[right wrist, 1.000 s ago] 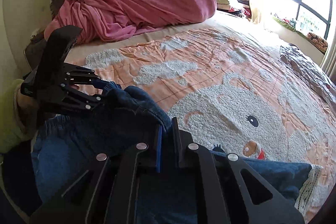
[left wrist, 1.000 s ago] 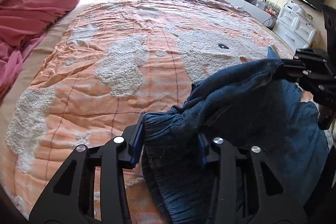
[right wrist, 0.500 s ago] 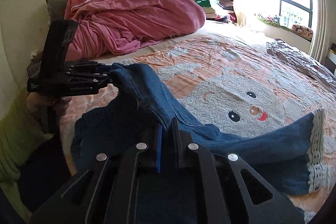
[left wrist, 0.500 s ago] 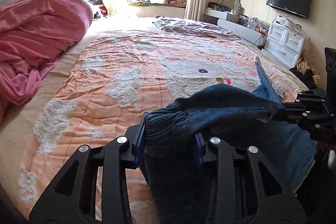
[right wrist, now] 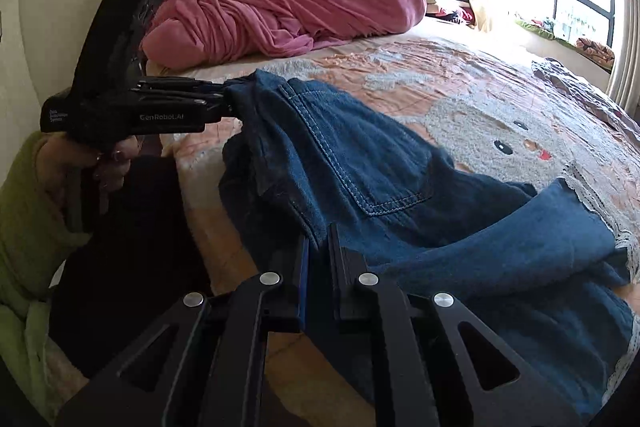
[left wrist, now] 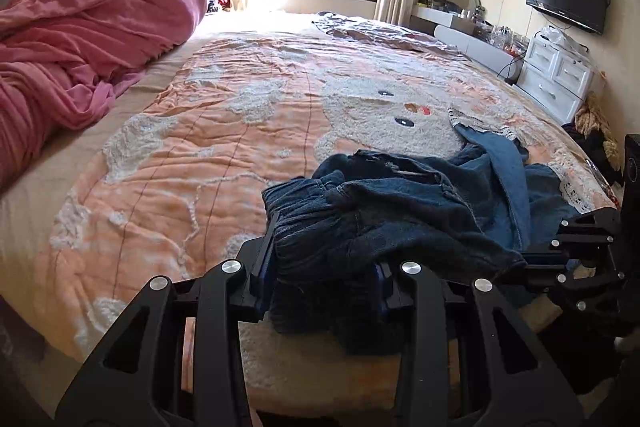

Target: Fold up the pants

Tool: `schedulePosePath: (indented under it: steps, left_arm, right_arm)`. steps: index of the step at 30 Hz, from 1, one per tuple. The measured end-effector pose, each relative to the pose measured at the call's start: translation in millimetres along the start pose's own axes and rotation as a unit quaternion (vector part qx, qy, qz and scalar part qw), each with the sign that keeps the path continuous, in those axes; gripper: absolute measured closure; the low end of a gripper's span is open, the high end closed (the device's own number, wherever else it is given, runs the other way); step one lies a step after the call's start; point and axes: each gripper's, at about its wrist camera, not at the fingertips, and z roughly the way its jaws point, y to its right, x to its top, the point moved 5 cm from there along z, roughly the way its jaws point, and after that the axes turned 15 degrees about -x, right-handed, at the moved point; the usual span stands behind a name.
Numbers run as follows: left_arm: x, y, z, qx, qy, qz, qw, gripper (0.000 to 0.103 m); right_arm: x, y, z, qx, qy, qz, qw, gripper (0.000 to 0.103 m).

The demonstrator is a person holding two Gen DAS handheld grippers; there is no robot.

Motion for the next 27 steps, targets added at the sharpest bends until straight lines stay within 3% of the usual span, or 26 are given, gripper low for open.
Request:
schedulePosePath:
  steps: [4,14,21,24,27]
  left_arm:
    - [-9.1,-5.6,3.8,0.026,-0.028,-0.008,0.9992,0.067]
    - [-25.7,-0.7,-21.4,0.022,-0.047,-0.012,0.9986,0.061]
    - [-13.6,11.3,-53.0,0.037,-0.023,0.002,0.9991,0.061]
    - [2.2,23.6,-50.0,0.024,-0.013,0.010,0.9996,0.061]
    - [9.8,36.0,-29.6,-0.011,-0.023,0.010,0.9996,0.060]
  right_arm:
    - [-9.9,-9.4,6.0,-0.010,-0.009,-0.008,1.000,0.095]
    - [-19.6,-14.8,7.5,-0.009,-0.023,0.000,1.000,0.092]
    - [-23.9,-12.0,12.6,0.004,-0.033,0.021,0.999,0.092]
    - [-25.1,-11.9,13.0,0.005,-0.034,0.027,0.999,0.092]
    - [-26.5,-10.9,11.5,0.018,-0.043,0.038,0.998,0.086]
